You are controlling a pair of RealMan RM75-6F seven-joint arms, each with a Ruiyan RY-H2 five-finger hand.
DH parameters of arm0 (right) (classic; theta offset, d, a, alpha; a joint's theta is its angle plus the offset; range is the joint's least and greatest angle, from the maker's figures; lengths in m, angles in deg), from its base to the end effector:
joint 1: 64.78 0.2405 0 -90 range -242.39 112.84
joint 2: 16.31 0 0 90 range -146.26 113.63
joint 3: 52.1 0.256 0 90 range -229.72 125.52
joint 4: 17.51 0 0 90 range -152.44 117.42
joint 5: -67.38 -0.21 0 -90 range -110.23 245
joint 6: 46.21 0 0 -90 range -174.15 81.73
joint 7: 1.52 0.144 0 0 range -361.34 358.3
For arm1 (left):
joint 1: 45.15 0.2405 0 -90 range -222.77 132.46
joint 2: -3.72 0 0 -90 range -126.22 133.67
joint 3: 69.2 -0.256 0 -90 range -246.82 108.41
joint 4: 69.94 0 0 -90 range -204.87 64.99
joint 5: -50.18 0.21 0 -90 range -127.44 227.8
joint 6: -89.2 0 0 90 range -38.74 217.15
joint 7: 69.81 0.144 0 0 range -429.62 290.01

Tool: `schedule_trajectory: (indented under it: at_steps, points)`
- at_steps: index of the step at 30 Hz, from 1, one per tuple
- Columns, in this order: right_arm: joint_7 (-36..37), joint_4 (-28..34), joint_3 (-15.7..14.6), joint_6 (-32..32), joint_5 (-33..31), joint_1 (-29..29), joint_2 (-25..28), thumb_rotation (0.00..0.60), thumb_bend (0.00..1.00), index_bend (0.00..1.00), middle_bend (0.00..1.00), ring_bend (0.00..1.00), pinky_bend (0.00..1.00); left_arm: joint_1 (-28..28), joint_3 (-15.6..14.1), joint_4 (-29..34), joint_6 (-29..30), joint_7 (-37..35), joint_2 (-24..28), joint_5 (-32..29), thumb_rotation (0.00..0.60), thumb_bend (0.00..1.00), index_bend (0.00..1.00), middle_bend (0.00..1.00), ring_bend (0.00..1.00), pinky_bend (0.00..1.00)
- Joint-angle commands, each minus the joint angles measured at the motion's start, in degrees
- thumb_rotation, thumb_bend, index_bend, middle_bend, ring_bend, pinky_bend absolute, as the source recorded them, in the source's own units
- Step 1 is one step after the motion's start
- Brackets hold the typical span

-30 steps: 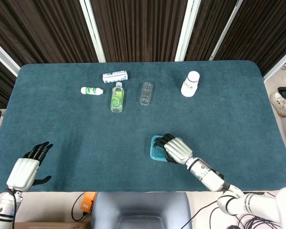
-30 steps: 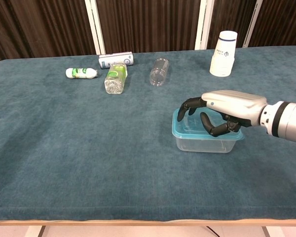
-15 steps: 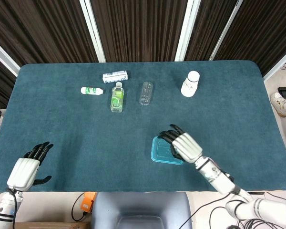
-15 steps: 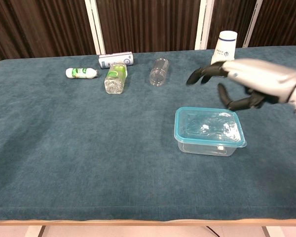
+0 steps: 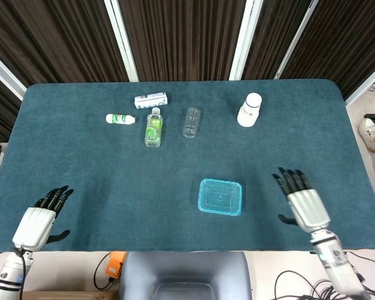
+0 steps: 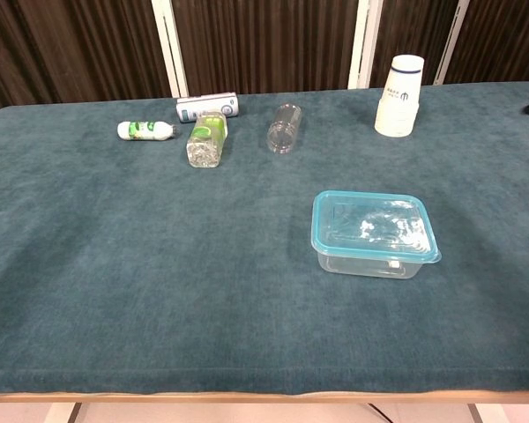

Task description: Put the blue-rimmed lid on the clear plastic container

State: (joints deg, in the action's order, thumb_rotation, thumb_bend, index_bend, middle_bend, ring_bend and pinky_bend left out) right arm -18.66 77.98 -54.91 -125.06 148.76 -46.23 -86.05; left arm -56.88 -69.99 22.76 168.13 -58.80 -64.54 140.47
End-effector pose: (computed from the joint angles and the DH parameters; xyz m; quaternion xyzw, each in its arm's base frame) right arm -0.2661 -0.2241 0.0984 0.6967 -0.3340 0.3358 0.5388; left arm -0.2807 0.1993 0.1087 -0.6964 -0.3360 -0.3528 0.5269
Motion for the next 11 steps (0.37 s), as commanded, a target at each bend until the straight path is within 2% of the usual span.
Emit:
schedule_trajectory:
  at_steps: [1,11]
  points:
    - [5.03,-3.03,-0.48,-3.36,-0.05,-4.03,0.73,0.600,0.27,0.00,0.00,0.00,0.00,-0.02,-0.05,-0.30,0.01,0.99,-0.58,0.15,0.600,0.42,0.11,0.08,0.11,0.34]
    - [6.69,-2.44,0.01,-2.95,1.22,-5.80,1.30,0.600,0.27,0.00,0.00,0.00,0.00,0.07,-0.14,-0.51,0.37,2.02,-1.25,0.50,0.600,0.42,0.11,0.08,0.11,0.34]
